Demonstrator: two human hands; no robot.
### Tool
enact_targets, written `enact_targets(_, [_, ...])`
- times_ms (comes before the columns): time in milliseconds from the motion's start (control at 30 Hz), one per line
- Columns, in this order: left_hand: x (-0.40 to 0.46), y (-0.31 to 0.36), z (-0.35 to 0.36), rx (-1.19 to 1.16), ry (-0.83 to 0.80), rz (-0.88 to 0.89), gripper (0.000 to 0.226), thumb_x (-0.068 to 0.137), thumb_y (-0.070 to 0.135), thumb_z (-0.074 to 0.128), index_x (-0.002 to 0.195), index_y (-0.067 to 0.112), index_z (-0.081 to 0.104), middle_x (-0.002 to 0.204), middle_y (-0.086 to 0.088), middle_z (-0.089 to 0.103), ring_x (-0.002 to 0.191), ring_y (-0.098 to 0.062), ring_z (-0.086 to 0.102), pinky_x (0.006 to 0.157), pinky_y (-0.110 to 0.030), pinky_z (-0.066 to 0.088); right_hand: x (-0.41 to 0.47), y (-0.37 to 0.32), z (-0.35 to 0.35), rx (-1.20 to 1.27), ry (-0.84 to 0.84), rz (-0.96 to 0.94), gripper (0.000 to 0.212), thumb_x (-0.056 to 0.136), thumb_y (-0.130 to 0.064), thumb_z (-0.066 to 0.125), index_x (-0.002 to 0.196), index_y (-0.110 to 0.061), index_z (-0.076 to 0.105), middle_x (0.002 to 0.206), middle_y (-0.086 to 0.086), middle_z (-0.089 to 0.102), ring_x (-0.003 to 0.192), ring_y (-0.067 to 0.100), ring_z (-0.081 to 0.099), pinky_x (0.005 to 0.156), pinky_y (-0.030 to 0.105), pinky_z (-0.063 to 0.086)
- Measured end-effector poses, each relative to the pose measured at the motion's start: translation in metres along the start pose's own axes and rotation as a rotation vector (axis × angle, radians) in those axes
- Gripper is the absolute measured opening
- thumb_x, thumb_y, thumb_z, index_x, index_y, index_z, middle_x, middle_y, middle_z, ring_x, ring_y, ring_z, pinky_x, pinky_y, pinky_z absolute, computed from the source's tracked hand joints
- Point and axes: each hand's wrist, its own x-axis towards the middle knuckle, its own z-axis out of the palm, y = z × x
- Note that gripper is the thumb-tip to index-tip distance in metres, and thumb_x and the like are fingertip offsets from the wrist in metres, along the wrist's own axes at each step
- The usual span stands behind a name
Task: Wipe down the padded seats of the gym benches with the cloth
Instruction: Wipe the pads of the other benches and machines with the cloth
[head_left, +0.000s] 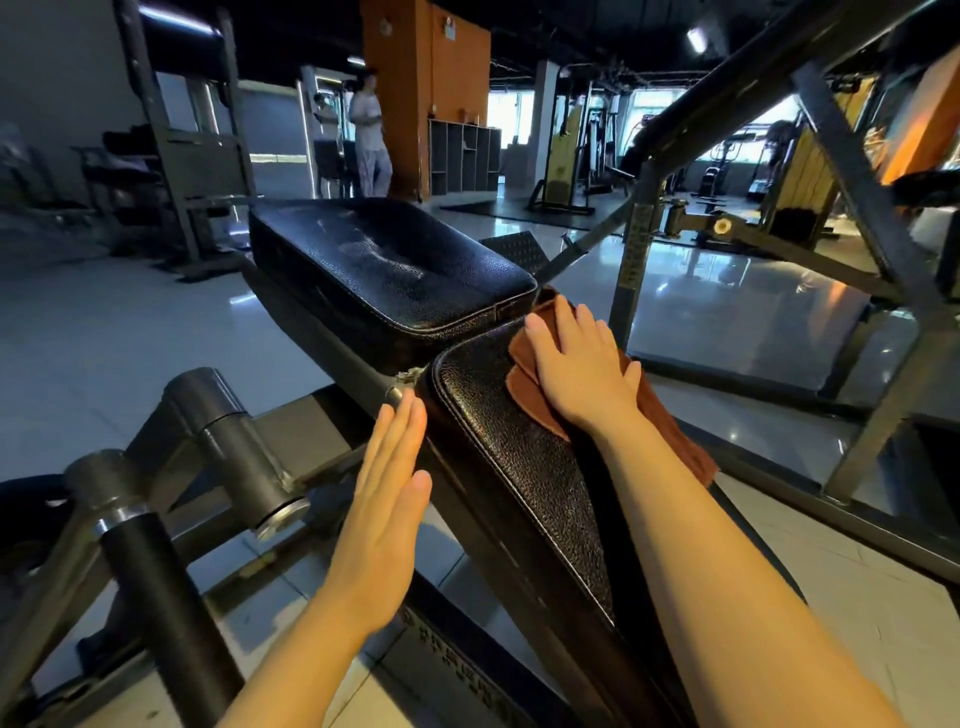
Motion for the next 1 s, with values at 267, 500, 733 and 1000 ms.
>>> enact_targets(267, [0.004, 0.002, -0.003, -0.195, 0.043, -0.051, 0.050, 0.090, 0.054, 0.030, 0.140, 0.055, 0.024, 0.150, 0.039, 0.020, 0.144, 0.007, 0.013, 0.121, -0.023, 0.010, -0.072, -0.068, 0.023, -0.037, -0.075, -0.104, 0.061, 0.101, -0.055, 0.011, 0.156, -0.033, -0.003, 0.163, -0.003, -0.015, 0.149, 0.021, -0.018, 0.112, 0.064, -0.014])
enact_targets(500, [0.003, 0.005, -0.003, -0.206, 0.139, 0.030, 0.046, 0.094, 0.044, 0.029, 0.139, 0.036, 0.036, 0.147, 0.028, 0.036, 0.142, 0.000, 0.028, 0.118, -0.028, 0.019, -0.063, -0.027, -0.006, -0.073, -0.207, -0.324, 0.069, 0.089, -0.074, 0.024, 0.151, -0.050, 0.002, 0.162, -0.015, -0.010, 0.148, 0.007, -0.012, 0.118, 0.056, -0.005])
enact_targets(733, [0.001, 0.006, -0.004, -0.242, 0.099, -0.012, 0.052, 0.092, 0.049, 0.028, 0.142, 0.036, 0.027, 0.153, 0.017, 0.031, 0.141, 0.004, 0.026, 0.117, -0.019, 0.019, -0.052, 0.007, 0.002, 0.025, -0.038, -0.193, 0.092, 0.071, -0.083, 0.011, 0.154, -0.043, 0.007, 0.163, -0.014, -0.002, 0.149, 0.008, -0.003, 0.119, 0.053, -0.005])
enact_targets(1000, [0.002, 0.004, -0.004, -0.119, 0.080, 0.008, 0.048, 0.093, 0.049, 0.022, 0.139, 0.040, 0.028, 0.151, 0.024, 0.024, 0.143, 0.008, 0.015, 0.115, -0.010, 0.009, -0.109, 0.072, -0.003, -0.027, -0.062, 0.153, 0.096, 0.070, -0.083, 0.010, 0.154, -0.038, -0.001, 0.164, -0.006, -0.005, 0.151, 0.016, -0.003, 0.119, 0.058, 0.000])
